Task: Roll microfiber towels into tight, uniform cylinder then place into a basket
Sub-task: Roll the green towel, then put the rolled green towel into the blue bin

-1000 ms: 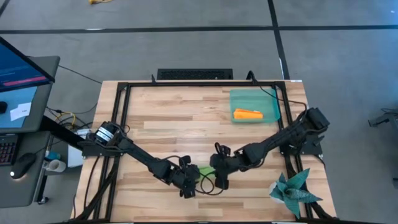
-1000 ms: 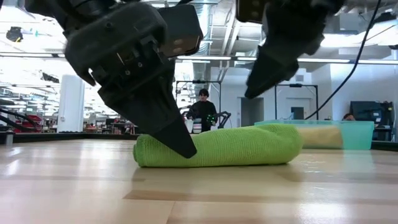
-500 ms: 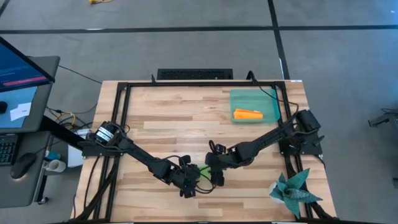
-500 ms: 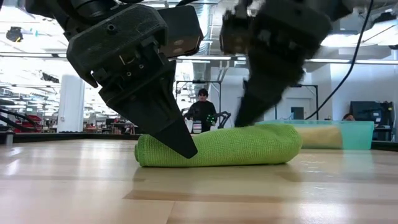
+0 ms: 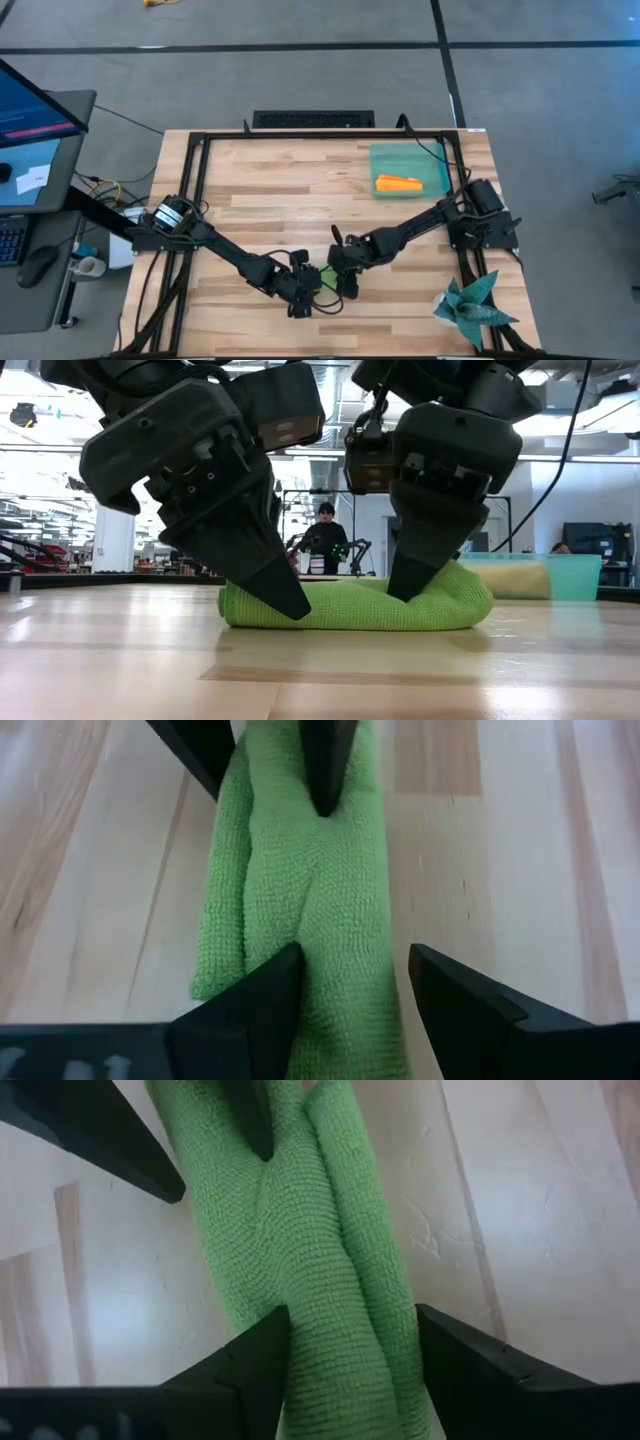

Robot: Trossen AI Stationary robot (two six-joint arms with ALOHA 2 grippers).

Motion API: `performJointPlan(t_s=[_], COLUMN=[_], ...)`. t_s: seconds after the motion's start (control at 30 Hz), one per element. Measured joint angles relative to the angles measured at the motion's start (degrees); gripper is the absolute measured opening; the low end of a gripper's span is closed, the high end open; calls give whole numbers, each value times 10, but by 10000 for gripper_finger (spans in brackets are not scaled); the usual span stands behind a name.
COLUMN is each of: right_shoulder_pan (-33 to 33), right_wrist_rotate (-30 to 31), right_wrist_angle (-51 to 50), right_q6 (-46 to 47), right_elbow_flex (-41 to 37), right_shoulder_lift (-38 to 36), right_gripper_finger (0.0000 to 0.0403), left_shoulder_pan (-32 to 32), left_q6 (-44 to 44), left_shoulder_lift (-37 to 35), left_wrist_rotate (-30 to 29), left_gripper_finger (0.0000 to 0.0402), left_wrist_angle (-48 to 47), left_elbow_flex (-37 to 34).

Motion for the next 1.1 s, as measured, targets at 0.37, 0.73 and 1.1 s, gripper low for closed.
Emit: performJointPlan(t_s=[0.37,0.73,1.1], right_shoulder_pan=[1,1,3], right_wrist_rotate=[-17,-15,44], right_wrist_angle=[9,9,-87], right_q6=[4,15,-31], right_elbow_flex=[-2,-2,-10], right_shoulder_lift=[0,-3,-98], right_gripper_finger=[94,33,32], left_shoulder_pan=[-16,-65,-114], left_q6=[24,-41,-66], left_shoulder_lift=[-34,-110,-147], left_wrist_rotate=[9,8,20], left_gripper_finger=[185,185,185], left_wrist_angle=[-41,-179,-159], left_elbow_flex=[-2,-2,-7])
